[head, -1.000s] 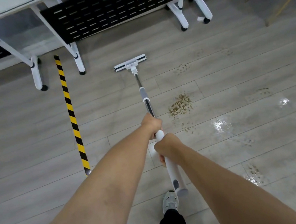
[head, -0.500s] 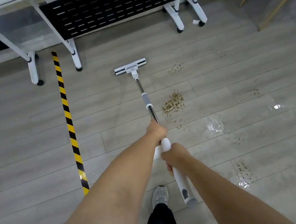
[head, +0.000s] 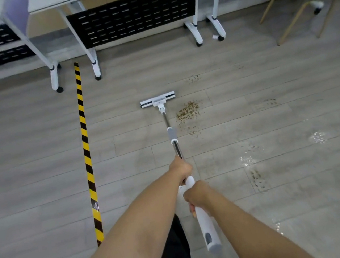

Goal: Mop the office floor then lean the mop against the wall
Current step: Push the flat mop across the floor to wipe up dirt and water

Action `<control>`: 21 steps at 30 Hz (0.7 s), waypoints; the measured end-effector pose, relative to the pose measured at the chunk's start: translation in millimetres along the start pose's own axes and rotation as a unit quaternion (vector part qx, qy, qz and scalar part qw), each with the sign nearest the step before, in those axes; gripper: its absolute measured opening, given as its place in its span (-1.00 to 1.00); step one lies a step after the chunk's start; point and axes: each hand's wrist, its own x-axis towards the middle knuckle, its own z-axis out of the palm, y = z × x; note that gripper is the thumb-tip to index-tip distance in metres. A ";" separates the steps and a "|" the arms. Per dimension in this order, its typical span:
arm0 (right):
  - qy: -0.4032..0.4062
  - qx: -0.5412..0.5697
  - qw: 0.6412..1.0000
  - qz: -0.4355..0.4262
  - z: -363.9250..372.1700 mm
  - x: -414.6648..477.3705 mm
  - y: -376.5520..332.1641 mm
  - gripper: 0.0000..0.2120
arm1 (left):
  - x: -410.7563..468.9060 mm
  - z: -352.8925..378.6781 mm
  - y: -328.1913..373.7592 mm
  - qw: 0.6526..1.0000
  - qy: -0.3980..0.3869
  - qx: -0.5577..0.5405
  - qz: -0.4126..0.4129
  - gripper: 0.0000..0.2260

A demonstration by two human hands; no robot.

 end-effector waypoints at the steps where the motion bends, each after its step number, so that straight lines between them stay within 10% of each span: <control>1: 0.001 -0.006 1.000 0.004 4.0 -11.4 17.8 -0.82 | -14.7 10.6 -13.7 1.000 -0.001 -0.005 -0.002 -0.67; 10: -0.004 0.005 1.000 0.002 17.7 -63.9 96.2 -0.89 | -83.6 57.1 -67.0 0.999 -0.006 -0.052 -0.003 -0.53; 21: -0.005 0.072 0.997 -0.001 4.6 -8.6 -2.9 -0.76 | 12.3 -0.9 -18.0 0.988 0.007 -0.152 -0.017 -0.45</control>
